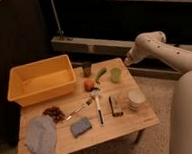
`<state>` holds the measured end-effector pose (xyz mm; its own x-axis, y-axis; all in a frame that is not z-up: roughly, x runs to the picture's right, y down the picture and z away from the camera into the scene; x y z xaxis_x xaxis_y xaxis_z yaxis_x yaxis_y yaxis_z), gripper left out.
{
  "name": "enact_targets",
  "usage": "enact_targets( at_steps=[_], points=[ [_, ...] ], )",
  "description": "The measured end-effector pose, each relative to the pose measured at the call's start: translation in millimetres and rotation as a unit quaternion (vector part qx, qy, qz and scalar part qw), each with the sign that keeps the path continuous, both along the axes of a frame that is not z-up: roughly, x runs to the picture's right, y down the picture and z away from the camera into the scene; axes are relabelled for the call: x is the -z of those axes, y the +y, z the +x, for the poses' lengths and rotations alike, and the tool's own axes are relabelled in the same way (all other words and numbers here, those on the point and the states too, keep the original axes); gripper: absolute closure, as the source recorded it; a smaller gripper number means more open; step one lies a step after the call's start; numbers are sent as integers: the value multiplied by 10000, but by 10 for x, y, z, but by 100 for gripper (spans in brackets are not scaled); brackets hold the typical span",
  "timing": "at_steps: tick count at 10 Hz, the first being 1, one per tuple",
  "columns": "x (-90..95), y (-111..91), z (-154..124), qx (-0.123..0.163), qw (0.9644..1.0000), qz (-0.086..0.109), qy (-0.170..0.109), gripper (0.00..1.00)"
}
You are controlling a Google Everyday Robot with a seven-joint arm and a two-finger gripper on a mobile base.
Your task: Place brush in tray
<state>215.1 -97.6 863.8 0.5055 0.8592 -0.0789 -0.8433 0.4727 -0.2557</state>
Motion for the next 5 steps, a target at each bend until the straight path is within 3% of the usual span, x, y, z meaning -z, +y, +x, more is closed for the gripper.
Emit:
enact_targets(
  at_steps=[3,5],
  points=[
    [50,101,-82,116,9998,-91,-141,72],
    [209,350,-218,297,9991,-162,-245,72]
  ],
)
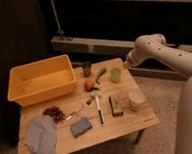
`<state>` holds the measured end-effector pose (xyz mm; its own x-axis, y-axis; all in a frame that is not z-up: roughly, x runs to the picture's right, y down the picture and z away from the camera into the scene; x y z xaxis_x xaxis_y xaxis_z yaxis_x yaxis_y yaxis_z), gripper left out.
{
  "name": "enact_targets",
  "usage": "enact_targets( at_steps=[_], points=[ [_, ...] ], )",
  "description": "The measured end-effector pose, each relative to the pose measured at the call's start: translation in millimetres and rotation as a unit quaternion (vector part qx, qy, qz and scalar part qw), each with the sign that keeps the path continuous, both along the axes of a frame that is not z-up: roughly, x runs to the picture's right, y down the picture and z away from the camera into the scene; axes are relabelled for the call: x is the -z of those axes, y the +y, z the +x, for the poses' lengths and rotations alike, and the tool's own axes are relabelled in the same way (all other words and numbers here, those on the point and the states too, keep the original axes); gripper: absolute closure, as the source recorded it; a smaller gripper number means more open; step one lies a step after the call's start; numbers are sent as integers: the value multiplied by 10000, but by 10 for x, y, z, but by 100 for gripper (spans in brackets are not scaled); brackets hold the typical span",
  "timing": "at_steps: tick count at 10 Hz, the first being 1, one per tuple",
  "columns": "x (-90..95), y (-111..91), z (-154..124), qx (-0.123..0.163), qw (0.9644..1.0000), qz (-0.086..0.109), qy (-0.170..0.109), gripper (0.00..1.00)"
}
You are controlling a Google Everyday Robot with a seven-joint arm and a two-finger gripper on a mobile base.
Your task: Place brush in tray
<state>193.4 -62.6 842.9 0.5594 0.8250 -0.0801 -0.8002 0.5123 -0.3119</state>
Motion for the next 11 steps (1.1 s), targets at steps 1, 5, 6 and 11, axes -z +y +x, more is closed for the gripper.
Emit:
enact_targets(
  at_steps=[1,5,6,11],
  points=[
    [120,188,-100,71,10000,-43,-48,73],
    [570,870,-463,297,9989,-83,-358,94],
    [659,1030,-616,291,9981,-34,-535,89],
    [640,1097,-1396,303,9932,12,-1124,39]
  ],
)
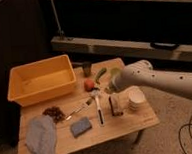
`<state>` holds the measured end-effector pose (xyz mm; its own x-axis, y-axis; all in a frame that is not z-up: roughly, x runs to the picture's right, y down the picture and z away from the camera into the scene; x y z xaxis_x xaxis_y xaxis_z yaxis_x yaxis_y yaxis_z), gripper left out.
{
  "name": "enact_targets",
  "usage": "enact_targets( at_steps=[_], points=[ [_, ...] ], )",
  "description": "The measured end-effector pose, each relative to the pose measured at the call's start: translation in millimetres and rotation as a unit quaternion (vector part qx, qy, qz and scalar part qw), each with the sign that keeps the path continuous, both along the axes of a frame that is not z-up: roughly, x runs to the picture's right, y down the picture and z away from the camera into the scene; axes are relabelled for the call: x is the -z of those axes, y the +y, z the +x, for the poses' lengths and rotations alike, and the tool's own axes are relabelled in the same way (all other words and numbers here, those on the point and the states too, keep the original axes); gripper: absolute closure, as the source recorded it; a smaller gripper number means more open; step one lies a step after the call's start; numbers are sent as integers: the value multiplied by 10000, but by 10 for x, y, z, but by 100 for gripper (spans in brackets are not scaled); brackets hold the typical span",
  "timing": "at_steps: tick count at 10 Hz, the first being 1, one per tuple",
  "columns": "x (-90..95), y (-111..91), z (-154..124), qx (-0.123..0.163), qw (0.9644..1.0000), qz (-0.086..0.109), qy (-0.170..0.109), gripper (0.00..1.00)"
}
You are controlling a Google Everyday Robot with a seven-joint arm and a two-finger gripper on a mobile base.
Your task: Place brush in tray
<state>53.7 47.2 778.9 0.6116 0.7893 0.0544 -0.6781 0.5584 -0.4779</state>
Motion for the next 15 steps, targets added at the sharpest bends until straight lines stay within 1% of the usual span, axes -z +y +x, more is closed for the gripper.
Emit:
enact_targets(
  at_steps=[1,2,3,5,9,10,11,12,13,14,15],
  points=[
    [6,16,-65,23,10000,-9,-20,31],
    [5,24,-104,75,10000,-14,64,22],
    [-8,28,-114,118,9998,-31,141,20],
    [-61,55,-110,292,9988,-206,328,20],
    [-71,56,-102,313,9987,-231,324,20],
    [-79,67,-93,294,9985,-290,346,20],
    [-103,108,-133,234,9978,-426,444,20],
    [-117,208,-279,99,9957,-581,712,20],
    [-117,274,-367,7,9942,-604,886,20],
    [-132,293,-411,-40,9936,-645,930,20],
    [-147,300,-415,-100,9933,-720,900,20]
  ],
)
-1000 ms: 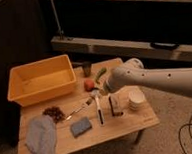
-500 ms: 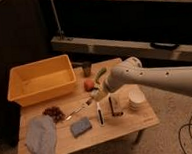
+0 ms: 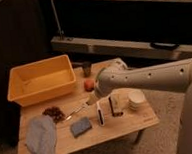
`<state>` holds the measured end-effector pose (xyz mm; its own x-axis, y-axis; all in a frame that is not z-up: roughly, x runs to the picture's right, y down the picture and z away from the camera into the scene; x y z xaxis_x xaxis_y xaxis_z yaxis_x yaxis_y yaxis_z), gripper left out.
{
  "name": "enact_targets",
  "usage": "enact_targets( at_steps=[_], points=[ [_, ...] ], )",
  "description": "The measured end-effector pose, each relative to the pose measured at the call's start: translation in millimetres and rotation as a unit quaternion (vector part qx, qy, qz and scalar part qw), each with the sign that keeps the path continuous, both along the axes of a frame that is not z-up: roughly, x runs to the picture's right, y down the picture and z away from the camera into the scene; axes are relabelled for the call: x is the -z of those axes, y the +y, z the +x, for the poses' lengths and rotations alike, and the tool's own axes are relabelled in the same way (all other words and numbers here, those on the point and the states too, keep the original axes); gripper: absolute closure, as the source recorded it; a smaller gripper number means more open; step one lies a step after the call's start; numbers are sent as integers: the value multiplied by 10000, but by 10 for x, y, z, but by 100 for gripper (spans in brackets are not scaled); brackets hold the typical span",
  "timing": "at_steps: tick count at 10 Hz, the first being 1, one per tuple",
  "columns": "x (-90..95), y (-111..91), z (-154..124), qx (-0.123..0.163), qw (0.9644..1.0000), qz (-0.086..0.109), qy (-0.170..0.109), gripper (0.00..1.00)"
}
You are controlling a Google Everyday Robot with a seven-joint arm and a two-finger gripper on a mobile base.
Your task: Place brush in tray
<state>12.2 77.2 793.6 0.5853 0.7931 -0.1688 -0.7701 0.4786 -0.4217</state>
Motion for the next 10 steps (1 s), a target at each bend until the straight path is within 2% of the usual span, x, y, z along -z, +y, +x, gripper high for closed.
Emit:
enact_targets(
  at_steps=[3,7,10],
  points=[
    [-86,61,-87,-165,9997,-136,-84,20],
    [-458,184,-337,-163,9993,-347,41,20],
    [-783,311,-410,-158,9984,-502,228,20]
  ],
)
